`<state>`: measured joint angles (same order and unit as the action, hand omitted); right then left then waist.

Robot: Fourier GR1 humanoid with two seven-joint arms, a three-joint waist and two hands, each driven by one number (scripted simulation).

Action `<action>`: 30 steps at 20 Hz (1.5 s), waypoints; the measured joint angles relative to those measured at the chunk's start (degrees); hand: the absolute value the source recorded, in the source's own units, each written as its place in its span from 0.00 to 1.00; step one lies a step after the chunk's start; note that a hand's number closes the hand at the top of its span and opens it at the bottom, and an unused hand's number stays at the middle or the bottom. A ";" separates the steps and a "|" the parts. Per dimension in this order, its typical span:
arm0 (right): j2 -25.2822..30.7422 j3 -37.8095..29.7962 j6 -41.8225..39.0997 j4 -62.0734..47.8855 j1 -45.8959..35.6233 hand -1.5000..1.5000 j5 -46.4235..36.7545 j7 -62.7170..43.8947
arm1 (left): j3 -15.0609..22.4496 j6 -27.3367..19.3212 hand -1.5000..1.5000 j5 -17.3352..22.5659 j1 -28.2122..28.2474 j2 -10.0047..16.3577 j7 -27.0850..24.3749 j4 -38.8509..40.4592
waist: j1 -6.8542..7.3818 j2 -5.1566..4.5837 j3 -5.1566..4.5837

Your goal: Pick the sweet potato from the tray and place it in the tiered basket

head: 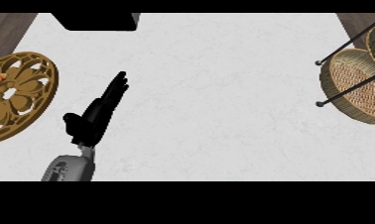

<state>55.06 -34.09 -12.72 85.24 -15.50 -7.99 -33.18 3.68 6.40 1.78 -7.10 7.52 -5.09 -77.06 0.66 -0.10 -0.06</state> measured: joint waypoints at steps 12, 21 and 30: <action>-4.72 16.64 4.33 -21.16 -21.21 1.00 -7.99 2.83 | 0.32 -0.45 0.50 -1.25 -1.24 -1.60 0.06 0.43 | 0.81 -0.21 0.06; -11.07 19.40 8.25 -35.65 -32.43 1.00 -11.38 7.89 | 0.07 -0.48 0.50 -1.71 -0.05 -2.03 -0.14 -0.24 | 0.57 -0.15 0.07; -14.52 13.25 8.83 -44.22 -38.60 0.00 -5.65 1.98 | -1.15 0.39 0.50 -1.19 -0.31 -1.11 0.30 -0.22 | -0.18 0.33 -0.35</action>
<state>40.53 -20.84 -3.89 41.02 -54.10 -13.64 -31.20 2.53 6.79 0.59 -7.41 6.41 -4.79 -77.27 0.48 0.23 -0.41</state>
